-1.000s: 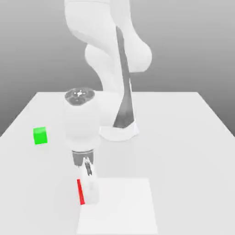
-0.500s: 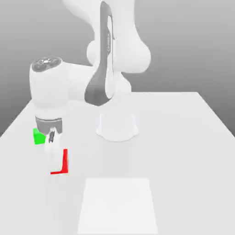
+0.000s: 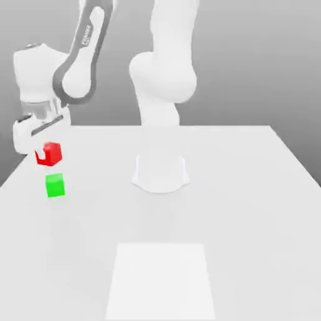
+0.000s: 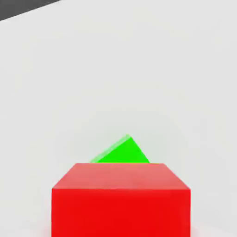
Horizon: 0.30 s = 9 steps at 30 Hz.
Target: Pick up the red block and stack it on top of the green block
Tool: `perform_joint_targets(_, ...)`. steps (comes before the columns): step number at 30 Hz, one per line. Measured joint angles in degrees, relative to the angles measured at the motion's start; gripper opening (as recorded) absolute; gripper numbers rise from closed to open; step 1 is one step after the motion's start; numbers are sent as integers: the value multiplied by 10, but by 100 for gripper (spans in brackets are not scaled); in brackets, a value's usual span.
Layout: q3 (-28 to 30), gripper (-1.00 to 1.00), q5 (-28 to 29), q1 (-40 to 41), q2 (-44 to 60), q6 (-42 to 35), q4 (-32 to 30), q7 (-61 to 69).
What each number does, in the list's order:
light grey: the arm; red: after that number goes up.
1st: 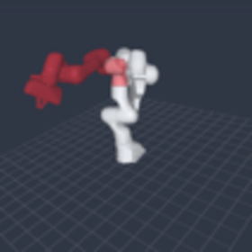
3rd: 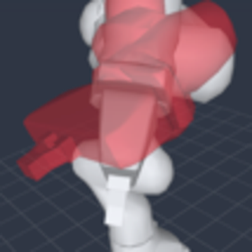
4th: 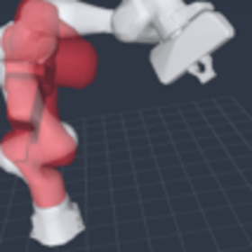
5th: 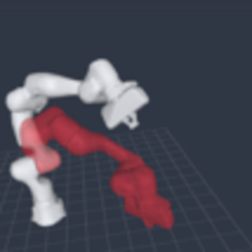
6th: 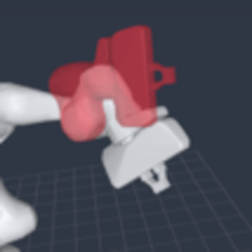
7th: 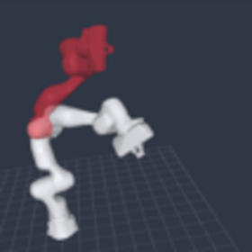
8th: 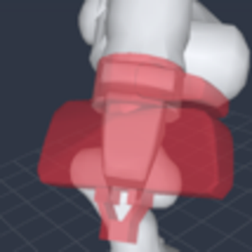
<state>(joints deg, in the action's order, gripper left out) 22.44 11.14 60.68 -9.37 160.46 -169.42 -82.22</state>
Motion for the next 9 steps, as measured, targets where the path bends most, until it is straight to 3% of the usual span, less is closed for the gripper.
perform_joint_targets(3, 8, -100, -61, -27, 64, 61, 1, 41)
perform_joint_targets(4, 2, 100, -95, -32, 83, 79, 1, 65)
perform_joint_targets(9, 2, 100, -95, -38, 83, 79, 1, 65)
